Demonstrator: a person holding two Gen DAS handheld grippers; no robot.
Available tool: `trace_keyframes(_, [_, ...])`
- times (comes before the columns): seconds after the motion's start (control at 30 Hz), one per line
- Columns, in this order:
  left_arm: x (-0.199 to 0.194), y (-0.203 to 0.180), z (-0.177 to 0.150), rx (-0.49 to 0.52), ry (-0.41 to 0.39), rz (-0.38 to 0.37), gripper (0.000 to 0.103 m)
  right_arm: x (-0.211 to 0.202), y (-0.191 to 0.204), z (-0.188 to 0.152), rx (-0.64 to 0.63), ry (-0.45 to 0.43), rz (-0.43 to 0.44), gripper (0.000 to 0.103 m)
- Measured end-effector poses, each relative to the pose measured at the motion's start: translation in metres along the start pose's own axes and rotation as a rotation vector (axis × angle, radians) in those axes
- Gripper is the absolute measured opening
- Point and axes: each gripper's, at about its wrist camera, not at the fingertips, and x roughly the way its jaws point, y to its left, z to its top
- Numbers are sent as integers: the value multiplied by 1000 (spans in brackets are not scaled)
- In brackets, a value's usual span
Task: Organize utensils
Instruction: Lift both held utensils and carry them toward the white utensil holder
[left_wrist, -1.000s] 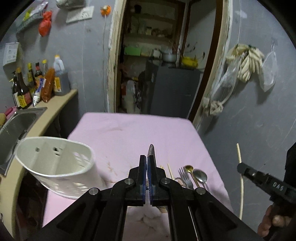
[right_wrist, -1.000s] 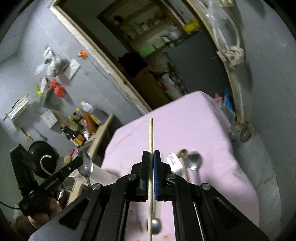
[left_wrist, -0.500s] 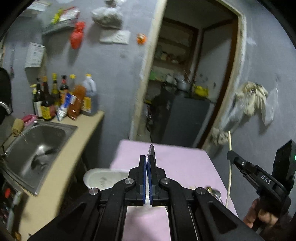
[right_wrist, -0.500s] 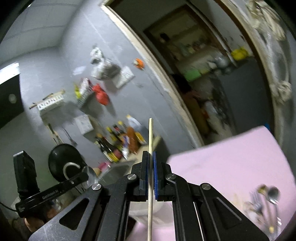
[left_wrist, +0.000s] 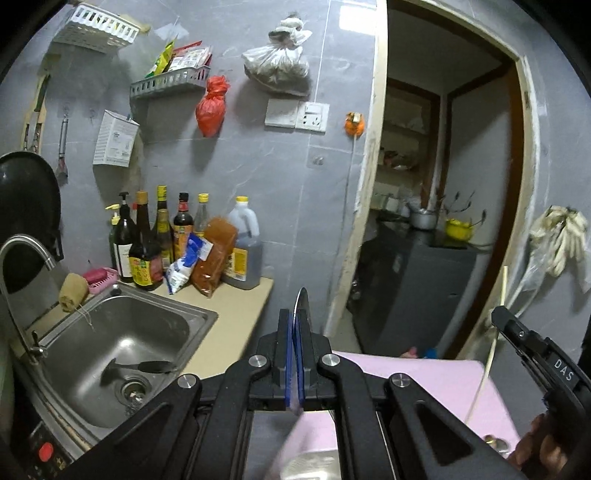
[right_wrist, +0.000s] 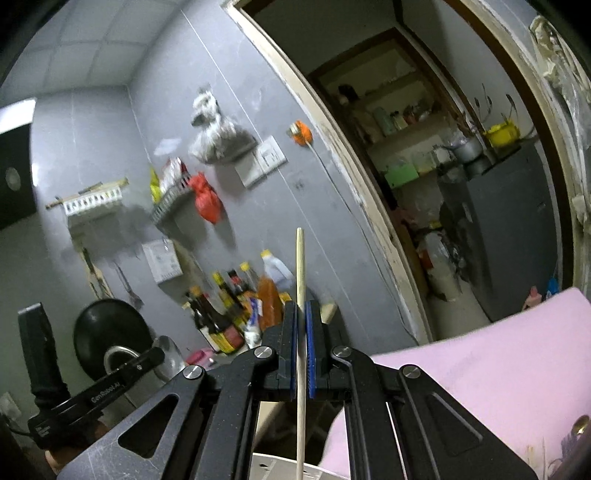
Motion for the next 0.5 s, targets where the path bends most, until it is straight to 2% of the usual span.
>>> trace_keyframes(0.1, [12, -1, -13, 31, 7, 45, 2, 12, -7, -14, 2, 36, -17, 4])
trace_keyframes(0.2, [17, -3, -23, 53, 21, 54, 2, 15, -10, -22, -1, 64, -31, 4])
trace_keyframes(0.5, [22, -8, -35, 81, 34, 82, 2, -2, -11, -14, -24, 48, -35, 4])
